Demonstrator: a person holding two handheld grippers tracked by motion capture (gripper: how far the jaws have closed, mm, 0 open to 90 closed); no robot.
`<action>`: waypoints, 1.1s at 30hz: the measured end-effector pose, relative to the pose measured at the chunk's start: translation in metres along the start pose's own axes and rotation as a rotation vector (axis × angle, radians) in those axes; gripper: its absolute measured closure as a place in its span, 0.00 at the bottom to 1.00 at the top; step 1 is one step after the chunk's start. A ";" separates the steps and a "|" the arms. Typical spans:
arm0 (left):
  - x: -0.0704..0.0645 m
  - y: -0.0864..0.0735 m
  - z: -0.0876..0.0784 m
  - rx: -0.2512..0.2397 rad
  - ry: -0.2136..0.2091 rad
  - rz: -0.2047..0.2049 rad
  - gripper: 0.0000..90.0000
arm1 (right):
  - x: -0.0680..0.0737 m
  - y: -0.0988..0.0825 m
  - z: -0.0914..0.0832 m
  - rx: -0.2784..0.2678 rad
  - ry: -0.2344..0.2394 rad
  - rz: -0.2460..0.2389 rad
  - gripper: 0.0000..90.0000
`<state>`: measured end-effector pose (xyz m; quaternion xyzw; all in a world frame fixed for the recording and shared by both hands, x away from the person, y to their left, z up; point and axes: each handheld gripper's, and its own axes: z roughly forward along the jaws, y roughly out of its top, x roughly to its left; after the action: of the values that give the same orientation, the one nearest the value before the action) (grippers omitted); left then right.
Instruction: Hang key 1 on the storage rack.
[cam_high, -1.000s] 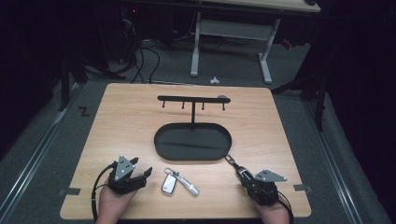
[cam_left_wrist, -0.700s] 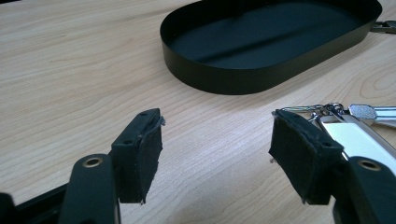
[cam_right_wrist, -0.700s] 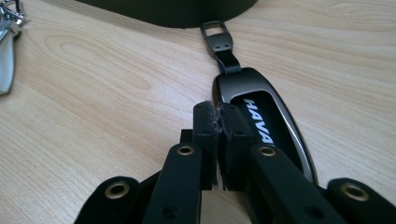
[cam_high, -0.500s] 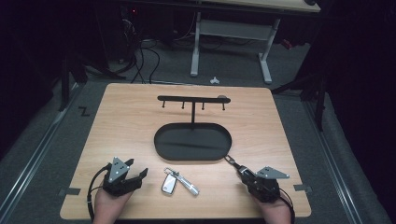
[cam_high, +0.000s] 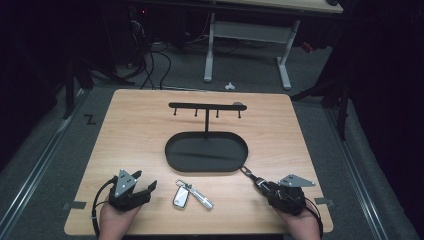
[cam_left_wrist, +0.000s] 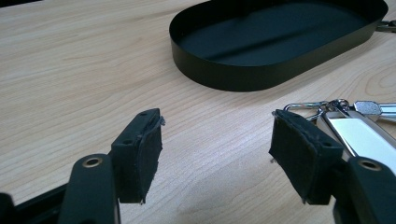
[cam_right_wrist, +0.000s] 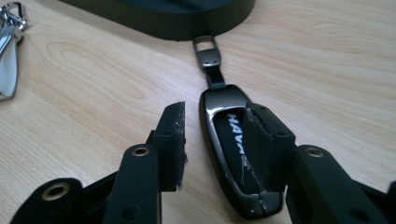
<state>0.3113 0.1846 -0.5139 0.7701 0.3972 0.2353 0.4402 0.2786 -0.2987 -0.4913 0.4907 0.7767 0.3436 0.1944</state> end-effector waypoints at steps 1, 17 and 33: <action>0.001 0.000 0.000 -0.003 0.000 -0.001 0.37 | -0.001 0.001 -0.002 -0.003 -0.008 0.008 0.65; 0.003 -0.002 -0.001 -0.028 0.002 -0.012 0.36 | -0.022 0.016 0.001 0.181 -0.119 0.036 0.62; 0.004 -0.003 0.003 0.001 -0.031 -0.028 0.34 | -0.032 0.037 0.004 0.482 -0.110 -0.013 0.47</action>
<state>0.3144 0.1872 -0.5181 0.7683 0.4013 0.2169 0.4491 0.3189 -0.3158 -0.4684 0.5360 0.8276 0.1199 0.1156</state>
